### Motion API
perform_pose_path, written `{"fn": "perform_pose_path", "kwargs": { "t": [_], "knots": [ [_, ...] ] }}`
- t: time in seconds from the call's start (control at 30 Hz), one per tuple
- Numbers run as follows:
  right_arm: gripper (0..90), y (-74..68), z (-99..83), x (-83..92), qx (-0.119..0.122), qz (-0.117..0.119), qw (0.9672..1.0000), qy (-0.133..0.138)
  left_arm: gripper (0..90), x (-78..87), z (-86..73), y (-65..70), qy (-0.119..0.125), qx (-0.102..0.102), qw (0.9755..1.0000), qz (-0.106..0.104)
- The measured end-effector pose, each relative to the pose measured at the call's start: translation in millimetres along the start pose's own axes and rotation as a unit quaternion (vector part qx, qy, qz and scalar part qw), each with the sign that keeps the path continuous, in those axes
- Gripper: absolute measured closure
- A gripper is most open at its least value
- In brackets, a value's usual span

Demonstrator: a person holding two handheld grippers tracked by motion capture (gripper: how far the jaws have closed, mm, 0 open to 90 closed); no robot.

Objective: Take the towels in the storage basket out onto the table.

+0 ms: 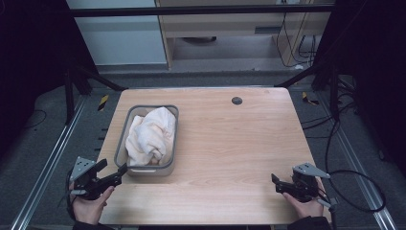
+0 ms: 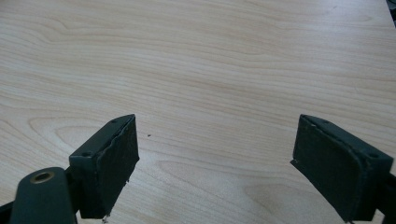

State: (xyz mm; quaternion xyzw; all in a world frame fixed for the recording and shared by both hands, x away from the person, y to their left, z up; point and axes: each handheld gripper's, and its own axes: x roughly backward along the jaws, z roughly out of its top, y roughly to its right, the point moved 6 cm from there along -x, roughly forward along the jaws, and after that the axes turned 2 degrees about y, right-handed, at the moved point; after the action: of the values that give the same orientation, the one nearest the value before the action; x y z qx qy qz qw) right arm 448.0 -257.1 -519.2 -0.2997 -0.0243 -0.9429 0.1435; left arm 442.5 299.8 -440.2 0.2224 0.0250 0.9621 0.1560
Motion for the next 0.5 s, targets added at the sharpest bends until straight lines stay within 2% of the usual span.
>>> {"fn": "perform_pose_path", "kwargs": {
  "t": [0.27,0.33,0.5],
  "knots": [
    [14.3,2.3,-0.8,-1.0,0.001,-0.003,1.0000,0.002,19.4,-2.1,18.7,3.9,0.006,-0.011,0.9999,-0.008],
    [14.3,2.8,-1.1,-1.1,0.000,-0.003,1.0000,0.003,19.3,-3.6,26.7,6.0,0.006,-0.007,0.9998,-0.018],
    [14.3,4.0,-1.6,-1.6,0.002,-0.005,1.0000,0.003,18.9,-5.4,34.3,7.8,0.008,-0.007,0.9997,-0.023]
  ]
}}
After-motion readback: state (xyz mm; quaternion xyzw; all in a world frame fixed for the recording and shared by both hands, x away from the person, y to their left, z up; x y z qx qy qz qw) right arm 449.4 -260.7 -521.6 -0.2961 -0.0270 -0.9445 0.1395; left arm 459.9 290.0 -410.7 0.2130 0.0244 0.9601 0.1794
